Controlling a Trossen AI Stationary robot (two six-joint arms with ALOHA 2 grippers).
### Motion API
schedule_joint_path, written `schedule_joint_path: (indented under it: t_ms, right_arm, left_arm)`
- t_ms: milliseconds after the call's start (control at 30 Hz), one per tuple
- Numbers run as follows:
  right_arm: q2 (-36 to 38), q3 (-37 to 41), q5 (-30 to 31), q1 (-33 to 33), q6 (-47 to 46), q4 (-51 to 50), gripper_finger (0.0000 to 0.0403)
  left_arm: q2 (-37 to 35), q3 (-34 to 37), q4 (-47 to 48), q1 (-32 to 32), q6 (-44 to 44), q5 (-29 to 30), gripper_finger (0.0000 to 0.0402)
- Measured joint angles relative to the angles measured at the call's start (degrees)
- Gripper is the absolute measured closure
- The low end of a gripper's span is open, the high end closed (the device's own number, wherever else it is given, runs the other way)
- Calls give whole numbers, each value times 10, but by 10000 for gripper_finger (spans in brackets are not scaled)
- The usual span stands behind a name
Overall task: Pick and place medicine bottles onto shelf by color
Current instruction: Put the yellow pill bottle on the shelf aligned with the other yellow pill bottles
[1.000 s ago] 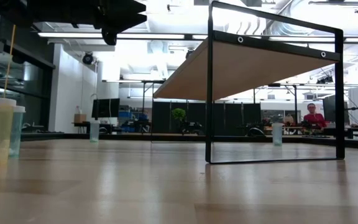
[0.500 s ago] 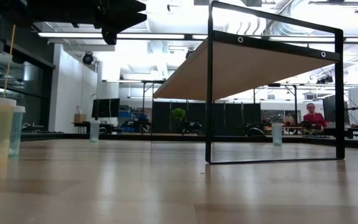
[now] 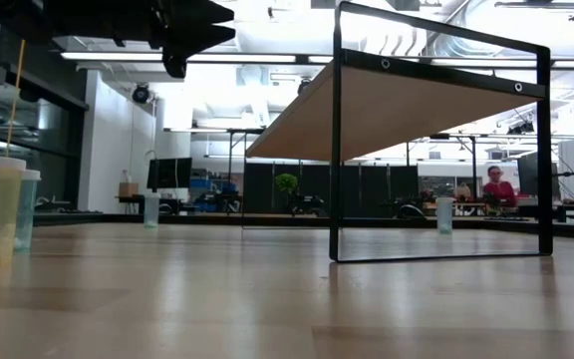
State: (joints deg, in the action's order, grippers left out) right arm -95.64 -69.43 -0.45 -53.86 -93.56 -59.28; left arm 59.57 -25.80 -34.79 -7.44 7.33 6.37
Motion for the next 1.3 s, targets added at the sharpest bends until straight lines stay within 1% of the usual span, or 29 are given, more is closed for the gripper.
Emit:
schedule_joint_path:
  t_ms: [333, 467, 667, 800, 933, 1300]
  right_arm:
    - [0, 0, -7, 14, -11, 12, 174]
    - [0, 0, -19, 17, -19, 14, 174]
    - [-8, 0, -22, 26, -20, 26, 174]
    - [-30, 0, -59, 40, 0, 52, 174]
    - [-49, 0, -86, 48, 29, 44, 174]
    - [-56, 0, -90, 48, 39, 41, 174]
  left_arm:
    - [0, 0, 2, 0, 0, 0, 259]
    - [0, 0, 2, 0, -22, 1, 259]
    - [0, 0, 2, 0, -26, 1, 259]
    - [0, 0, 2, 0, -26, 3, 259]
    - [0, 0, 2, 0, -26, 3, 259]
    - [0, 0, 2, 0, -35, 3, 259]
